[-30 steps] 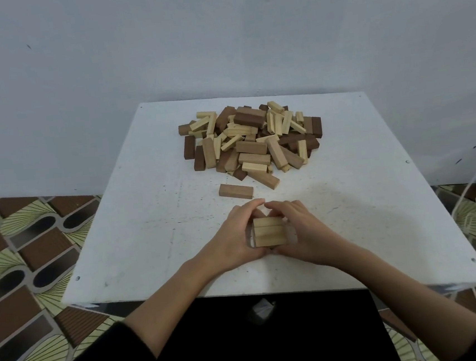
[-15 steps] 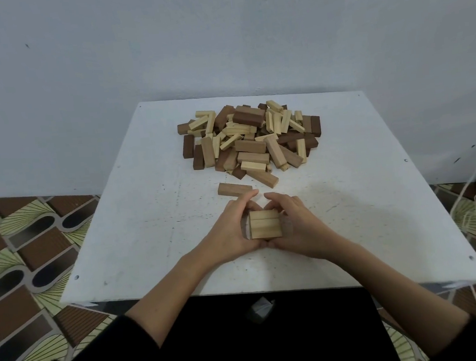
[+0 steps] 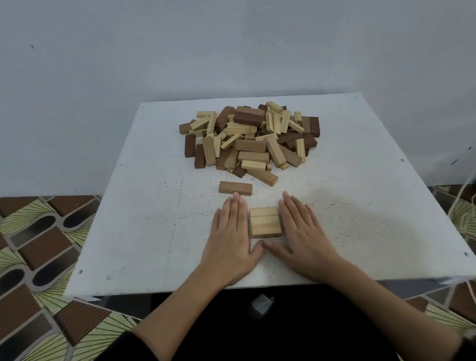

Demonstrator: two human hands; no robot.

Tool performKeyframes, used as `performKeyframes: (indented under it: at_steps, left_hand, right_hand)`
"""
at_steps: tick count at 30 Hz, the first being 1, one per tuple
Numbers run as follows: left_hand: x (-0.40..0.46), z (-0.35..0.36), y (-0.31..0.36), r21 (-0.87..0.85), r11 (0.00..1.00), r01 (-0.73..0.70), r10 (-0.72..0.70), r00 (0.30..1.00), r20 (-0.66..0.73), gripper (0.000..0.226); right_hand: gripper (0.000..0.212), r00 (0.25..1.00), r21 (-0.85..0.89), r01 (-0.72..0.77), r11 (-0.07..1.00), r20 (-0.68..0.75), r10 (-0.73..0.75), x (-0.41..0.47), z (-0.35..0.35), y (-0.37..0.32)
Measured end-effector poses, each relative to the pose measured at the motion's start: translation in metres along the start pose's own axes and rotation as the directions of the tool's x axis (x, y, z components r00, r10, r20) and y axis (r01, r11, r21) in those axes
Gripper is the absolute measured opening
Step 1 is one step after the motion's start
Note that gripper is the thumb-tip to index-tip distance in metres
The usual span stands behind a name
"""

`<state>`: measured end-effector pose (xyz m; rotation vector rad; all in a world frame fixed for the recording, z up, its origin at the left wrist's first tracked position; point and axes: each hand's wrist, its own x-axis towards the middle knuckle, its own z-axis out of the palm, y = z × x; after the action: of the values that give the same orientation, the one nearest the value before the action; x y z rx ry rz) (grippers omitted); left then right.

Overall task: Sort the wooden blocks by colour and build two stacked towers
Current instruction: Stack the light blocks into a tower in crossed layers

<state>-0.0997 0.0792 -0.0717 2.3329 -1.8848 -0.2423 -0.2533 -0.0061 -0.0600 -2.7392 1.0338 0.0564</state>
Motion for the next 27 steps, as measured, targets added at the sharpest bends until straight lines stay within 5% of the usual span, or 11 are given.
performKeyframes:
  at_steps: [7,27]
  left_hand:
    - [0.0010,-0.0010,0.0018,0.090,0.996,-0.014,0.012,1.000,0.023,0.092]
    - [0.0010,-0.0038,0.0044,0.107,0.994,-0.012,0.005,0.998,0.068,0.092]
  right_hand:
    - [0.098,1.000,-0.045,-0.008,0.999,0.002,0.009,0.0006,0.0020,-0.0024]
    - [0.112,0.999,-0.064,-0.031,0.997,0.038,0.034,0.0020,0.0025,-0.0069]
